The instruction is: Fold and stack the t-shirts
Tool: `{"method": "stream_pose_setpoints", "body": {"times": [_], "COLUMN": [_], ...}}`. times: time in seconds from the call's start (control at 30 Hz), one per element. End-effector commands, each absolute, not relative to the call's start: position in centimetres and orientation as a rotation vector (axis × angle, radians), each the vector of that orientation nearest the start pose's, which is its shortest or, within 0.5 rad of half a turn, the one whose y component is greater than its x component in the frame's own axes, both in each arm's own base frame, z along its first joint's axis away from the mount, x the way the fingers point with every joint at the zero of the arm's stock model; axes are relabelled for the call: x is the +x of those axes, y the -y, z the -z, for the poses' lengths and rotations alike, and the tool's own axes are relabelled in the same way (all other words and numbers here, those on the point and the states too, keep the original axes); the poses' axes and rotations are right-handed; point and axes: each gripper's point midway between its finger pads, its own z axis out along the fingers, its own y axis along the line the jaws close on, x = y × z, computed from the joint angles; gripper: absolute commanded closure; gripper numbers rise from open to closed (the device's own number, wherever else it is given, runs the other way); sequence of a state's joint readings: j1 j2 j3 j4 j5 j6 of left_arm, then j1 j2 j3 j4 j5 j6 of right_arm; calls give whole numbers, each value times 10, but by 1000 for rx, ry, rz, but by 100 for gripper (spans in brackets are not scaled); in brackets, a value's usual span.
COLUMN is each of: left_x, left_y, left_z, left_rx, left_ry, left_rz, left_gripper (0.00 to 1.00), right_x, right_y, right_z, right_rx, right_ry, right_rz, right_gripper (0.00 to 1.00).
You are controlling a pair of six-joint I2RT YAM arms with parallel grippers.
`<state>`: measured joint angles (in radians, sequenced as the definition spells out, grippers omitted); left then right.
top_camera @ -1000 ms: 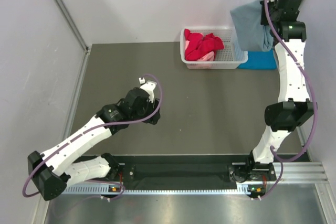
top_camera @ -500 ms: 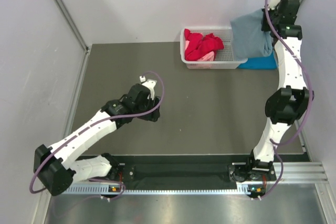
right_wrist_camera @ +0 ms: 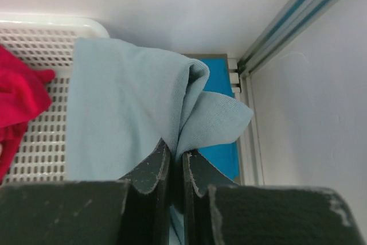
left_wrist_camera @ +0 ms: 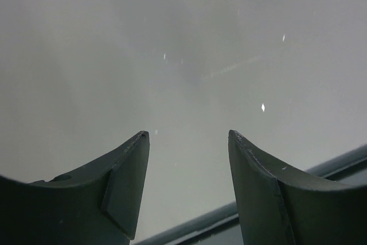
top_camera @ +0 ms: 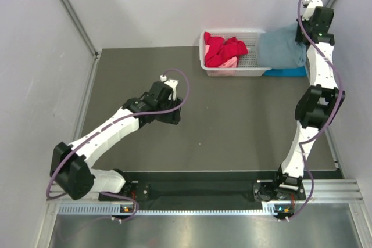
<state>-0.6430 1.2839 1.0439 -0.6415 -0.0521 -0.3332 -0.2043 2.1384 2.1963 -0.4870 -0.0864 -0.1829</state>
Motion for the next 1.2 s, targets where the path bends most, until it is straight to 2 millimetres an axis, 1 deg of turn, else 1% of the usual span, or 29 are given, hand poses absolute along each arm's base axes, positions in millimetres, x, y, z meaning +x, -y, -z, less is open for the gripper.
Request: {"method": "stream_pose_setpoints", "body": {"times": [0.0, 0.03, 0.13, 0.17, 0.23, 0.3, 0.33, 0.4, 0.43, 0.5, 0.6, 0.8, 0.87, 0.9, 0.93, 1.0, 1.07, 1.1, 1.17], "left_x": [290, 294, 295, 295, 296, 296, 298, 298, 299, 298, 299, 300, 300, 300, 300, 299, 298, 299, 297], "left_y": [215, 218, 220, 221, 219, 218, 218, 217, 216, 215, 213, 212, 211, 211, 212, 212, 212, 212, 211], "left_z": [-172, -172, -166, -166, -164, -160, -162, -161, -159, -158, -155, -148, -145, -143, -143, -140, -138, -138, -137], "left_rx": [341, 340, 334, 324, 313, 308, 304, 303, 303, 303, 299, 290, 286, 285, 282, 281, 278, 277, 275], "left_ry": [-2370, -2373, -2393, -2399, -2410, -2428, -2429, -2438, -2452, -2462, -2478, -2508, -2517, -2523, -2526, -2534, -2541, -2542, -2551], "left_rz": [406, 410, 414, 417, 410, 401, 394, 384, 372, 365, 357, 352, 349, 352, 354, 355, 360, 361, 360], "left_gripper": [38, 38, 38, 39, 39, 39, 39, 39, 39, 39, 39, 39, 39, 39, 39, 39, 39, 39, 39], "right_x": [615, 617, 625, 627, 635, 642, 647, 653, 658, 661, 667, 671, 672, 674, 675, 677, 677, 679, 682], "right_y": [144, 149, 162, 164, 168, 170, 172, 174, 175, 177, 181, 198, 204, 203, 205, 208, 210, 210, 210], "right_z": [-303, -294, -272, -271, -257, -252, -243, -241, -231, -225, -209, -200, -200, -195, -196, -190, -188, -183, -183], "right_rx": [-27, -21, -7, -6, -3, 7, 10, 15, 17, 19, 24, 57, 64, 63, 61, 65, 61, 58, 47], "right_ry": [-1878, -1890, -1911, -1906, -1909, -1900, -1902, -1889, -1895, -1894, -1898, -1880, -1869, -1872, -1866, -1871, -1868, -1871, -1862], "right_rz": [207, 211, 219, 221, 220, 221, 219, 217, 214, 218, 235, 282, 287, 281, 286, 288, 291, 289, 289], "right_gripper": [100, 100, 100, 100, 100, 100, 100, 100, 100, 100, 100, 100, 100, 100, 100, 100, 100, 100, 100]}}
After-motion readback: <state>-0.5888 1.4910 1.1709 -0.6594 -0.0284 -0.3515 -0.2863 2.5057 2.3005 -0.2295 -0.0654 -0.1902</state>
